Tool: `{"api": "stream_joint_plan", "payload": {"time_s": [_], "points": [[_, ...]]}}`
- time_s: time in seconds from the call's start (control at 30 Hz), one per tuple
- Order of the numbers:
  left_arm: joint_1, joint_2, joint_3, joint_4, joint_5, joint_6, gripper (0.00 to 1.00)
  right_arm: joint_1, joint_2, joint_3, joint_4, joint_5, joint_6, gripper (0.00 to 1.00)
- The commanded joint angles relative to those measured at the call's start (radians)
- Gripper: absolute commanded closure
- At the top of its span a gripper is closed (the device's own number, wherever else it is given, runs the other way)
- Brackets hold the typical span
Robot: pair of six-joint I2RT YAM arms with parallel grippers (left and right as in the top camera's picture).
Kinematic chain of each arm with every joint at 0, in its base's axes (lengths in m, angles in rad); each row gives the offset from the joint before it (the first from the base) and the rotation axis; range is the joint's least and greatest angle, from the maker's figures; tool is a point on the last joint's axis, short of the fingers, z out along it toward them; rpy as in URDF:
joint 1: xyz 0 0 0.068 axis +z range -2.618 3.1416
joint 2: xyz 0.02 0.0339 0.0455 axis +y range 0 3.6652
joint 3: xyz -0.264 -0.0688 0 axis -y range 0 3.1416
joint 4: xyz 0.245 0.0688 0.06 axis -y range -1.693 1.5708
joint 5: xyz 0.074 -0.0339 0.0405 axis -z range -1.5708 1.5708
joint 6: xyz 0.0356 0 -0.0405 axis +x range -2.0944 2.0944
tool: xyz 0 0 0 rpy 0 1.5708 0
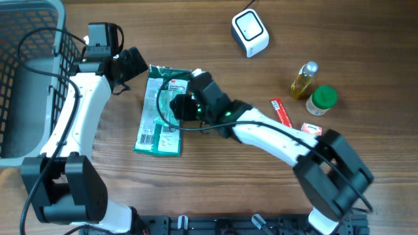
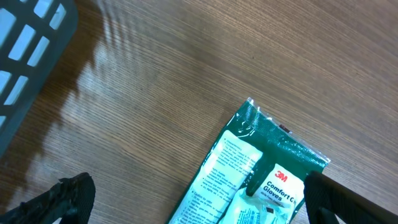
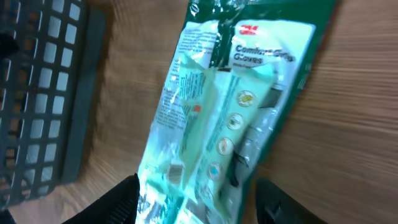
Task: Scan the item barcode
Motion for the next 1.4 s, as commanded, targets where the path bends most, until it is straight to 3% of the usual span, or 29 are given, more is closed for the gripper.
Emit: {"api": "stream_joint_plan", "payload": {"time_s": [0.0, 0.4, 0.83, 0.97, 1.1, 1.2, 1.37], "points": [[0.000, -0.003, 0.008, 0.002, -0.013, 0.002, 0.00, 0.008, 0.092, -0.004, 0.067, 0.038, 0.098, 0.42], [0.000, -0.003, 0.008, 0.002, -0.013, 0.002, 0.00, 0.008, 0.142, -0.004, 0.175, 0.058, 0.145, 0.66], [0.000, -0.003, 0.007, 0.002, -0.013, 0.002, 0.00, 0.019, 0.218, -0.004, 0.219, 0.055, 0.196, 0.66], [0.001, -0.003, 0.008, 0.002, -0.013, 0.002, 0.00, 0.018, 0.217, -0.004, 0.234, 0.047, 0.193, 0.93], [0.001, -0.003, 0.008, 0.002, -0.013, 0.002, 0.00, -0.020, 0.159, -0.004, 0.251, -0.059, 0.133, 0.96], [0.000, -0.003, 0.008, 0.002, -0.013, 0.002, 0.00, -0.064, 0.061, -0.004, 0.184, -0.139, 0.092, 0.96], [0.000, -0.003, 0.007, 0.002, -0.013, 0.002, 0.00, -0.166, -0.116, -0.004, -0.161, -0.146, 0.055, 0.96]]}}
